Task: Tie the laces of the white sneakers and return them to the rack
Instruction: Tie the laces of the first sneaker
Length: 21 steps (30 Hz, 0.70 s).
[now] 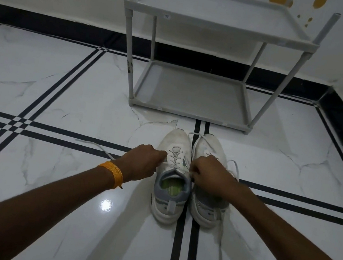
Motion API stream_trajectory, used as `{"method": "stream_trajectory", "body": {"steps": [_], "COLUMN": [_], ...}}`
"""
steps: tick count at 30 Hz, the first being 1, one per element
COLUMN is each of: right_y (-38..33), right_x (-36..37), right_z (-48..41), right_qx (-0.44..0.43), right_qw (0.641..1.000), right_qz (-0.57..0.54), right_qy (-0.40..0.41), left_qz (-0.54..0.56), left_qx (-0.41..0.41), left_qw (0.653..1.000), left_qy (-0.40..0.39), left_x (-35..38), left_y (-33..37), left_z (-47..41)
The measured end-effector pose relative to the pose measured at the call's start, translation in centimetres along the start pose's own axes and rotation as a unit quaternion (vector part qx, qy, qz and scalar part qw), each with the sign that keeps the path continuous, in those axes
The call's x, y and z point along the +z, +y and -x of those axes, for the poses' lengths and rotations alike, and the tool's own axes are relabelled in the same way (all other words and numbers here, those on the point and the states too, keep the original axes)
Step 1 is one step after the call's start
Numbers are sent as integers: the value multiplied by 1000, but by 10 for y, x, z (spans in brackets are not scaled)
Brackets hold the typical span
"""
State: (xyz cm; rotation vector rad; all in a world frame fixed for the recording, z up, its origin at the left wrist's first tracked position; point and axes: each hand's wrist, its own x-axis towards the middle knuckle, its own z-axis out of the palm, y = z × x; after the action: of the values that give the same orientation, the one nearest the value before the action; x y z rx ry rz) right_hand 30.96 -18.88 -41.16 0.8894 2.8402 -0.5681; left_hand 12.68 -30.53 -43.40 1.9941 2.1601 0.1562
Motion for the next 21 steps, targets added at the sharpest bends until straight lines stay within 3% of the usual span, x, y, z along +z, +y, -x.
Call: {"method": "stream_trajectory", "body": {"steps": [3, 6, 9, 11, 13, 16, 21], "right_y": [3, -2, -12, -18, -21, -20, -23], "right_x": [-12, -12, -3, 0, 0, -2, -5], "right_z": [5, 8, 5, 1, -3, -10, -12], "right_qx": [1, 38, 83, 96, 112, 158, 168], "right_qw": [982, 917, 803, 696, 635, 616, 651], "right_qz": [-183, -397, -590, -710, -762, -764, -732], "right_qy": [-49, -12, 32, 43, 63, 108, 113], "left_qz": [82, 263, 515, 613, 674, 708, 672], "left_qx": [-69, -149, -193, -202, -204, -206, -216], "left_qw": [994, 953, 835, 764, 708, 670, 696], "left_qy": [-6, 11, 18, 24, 44, 84, 135], "left_x": [-3, -13, -22, -23, -21, -19, -13], "left_y": [-6, -11, 0, 12, 23, 34, 44], "left_z": [3, 6, 6, 5, 3, -1, -9]}}
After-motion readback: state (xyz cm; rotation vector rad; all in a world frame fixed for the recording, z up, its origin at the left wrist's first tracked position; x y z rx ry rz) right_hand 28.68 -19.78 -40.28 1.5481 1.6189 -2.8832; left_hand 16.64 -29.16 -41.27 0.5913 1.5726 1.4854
